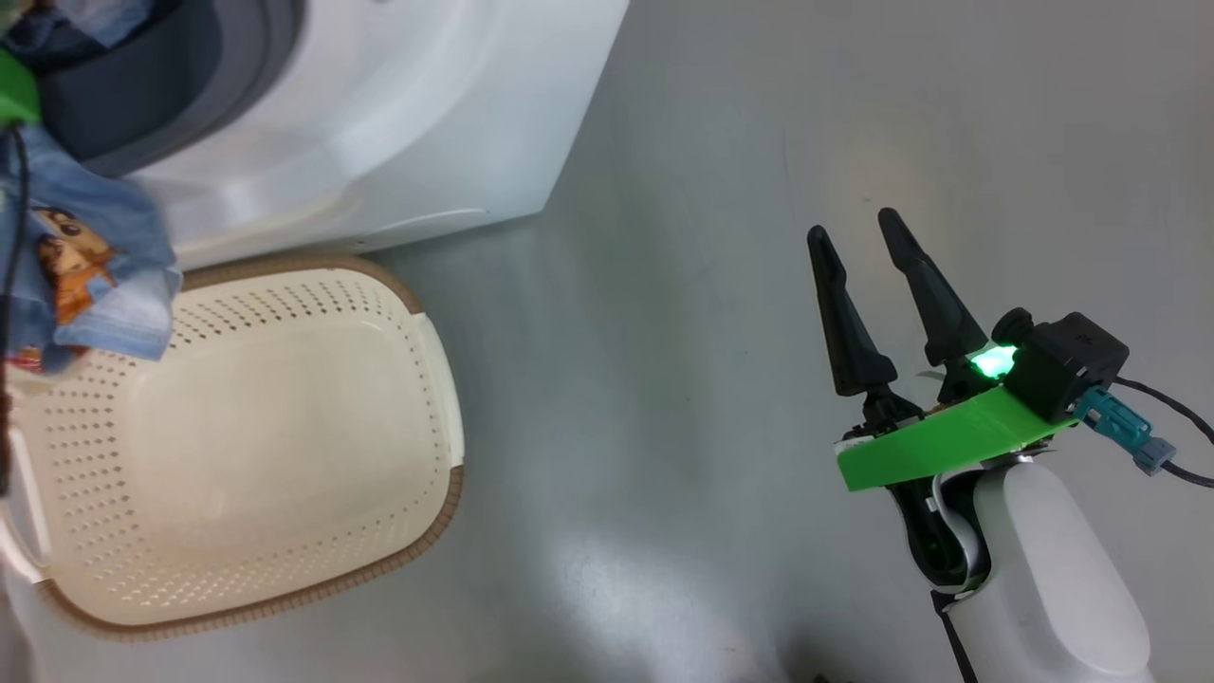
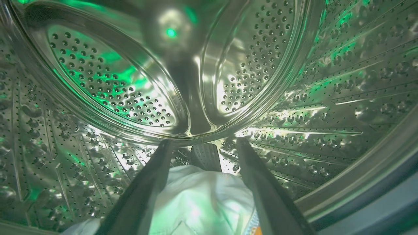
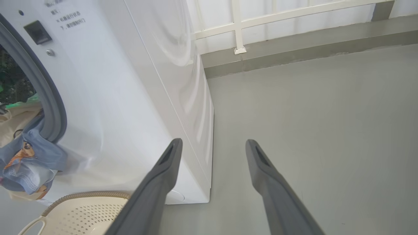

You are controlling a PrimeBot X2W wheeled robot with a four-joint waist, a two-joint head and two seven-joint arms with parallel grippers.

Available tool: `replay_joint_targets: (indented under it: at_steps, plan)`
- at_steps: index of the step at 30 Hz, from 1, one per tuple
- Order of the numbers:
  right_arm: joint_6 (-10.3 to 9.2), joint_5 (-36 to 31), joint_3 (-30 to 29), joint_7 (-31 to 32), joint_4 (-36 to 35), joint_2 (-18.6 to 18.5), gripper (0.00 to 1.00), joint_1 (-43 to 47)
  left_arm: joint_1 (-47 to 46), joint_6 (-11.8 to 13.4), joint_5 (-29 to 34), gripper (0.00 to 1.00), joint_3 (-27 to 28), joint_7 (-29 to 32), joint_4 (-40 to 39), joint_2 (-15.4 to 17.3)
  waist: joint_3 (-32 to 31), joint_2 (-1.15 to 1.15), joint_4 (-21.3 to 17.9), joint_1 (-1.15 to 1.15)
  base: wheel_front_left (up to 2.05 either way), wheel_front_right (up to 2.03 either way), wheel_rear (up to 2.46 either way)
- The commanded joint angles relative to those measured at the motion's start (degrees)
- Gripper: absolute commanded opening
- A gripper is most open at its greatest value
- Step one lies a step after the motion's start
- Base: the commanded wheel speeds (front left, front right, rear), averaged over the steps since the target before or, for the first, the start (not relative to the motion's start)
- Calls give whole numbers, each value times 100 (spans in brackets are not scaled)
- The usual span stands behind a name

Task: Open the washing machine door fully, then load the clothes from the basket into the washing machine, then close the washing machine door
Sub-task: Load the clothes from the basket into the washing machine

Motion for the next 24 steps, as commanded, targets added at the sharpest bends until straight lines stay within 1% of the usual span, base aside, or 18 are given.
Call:
replay_joint_targets:
  at_steps: [1, 10, 19, 24]
  plan:
    - [14, 49, 82, -27, -98, 29, 100, 139, 144, -10, 83, 100, 132, -29, -202, 221, -94, 0, 67, 0, 0, 0, 0]
    - [14, 7, -15, -27, -63, 29, 100, 236, 1242, -28, 158, 100, 457, -29, -1171, 74, -408, 0, 231, 0, 0, 0, 0]
    - [14, -51, -121, -27, -134, 29, 100, 310, 2770, -65, 153, 100, 822, -29, -2538, 30, -518, 0, 334, 0, 0, 0, 0]
    - [14, -101, -162, -27, -143, 29, 100, 340, 3653, -71, 114, 100, 1085, -29, -3139, -101, -610, 0, 390, 0, 0, 0, 0]
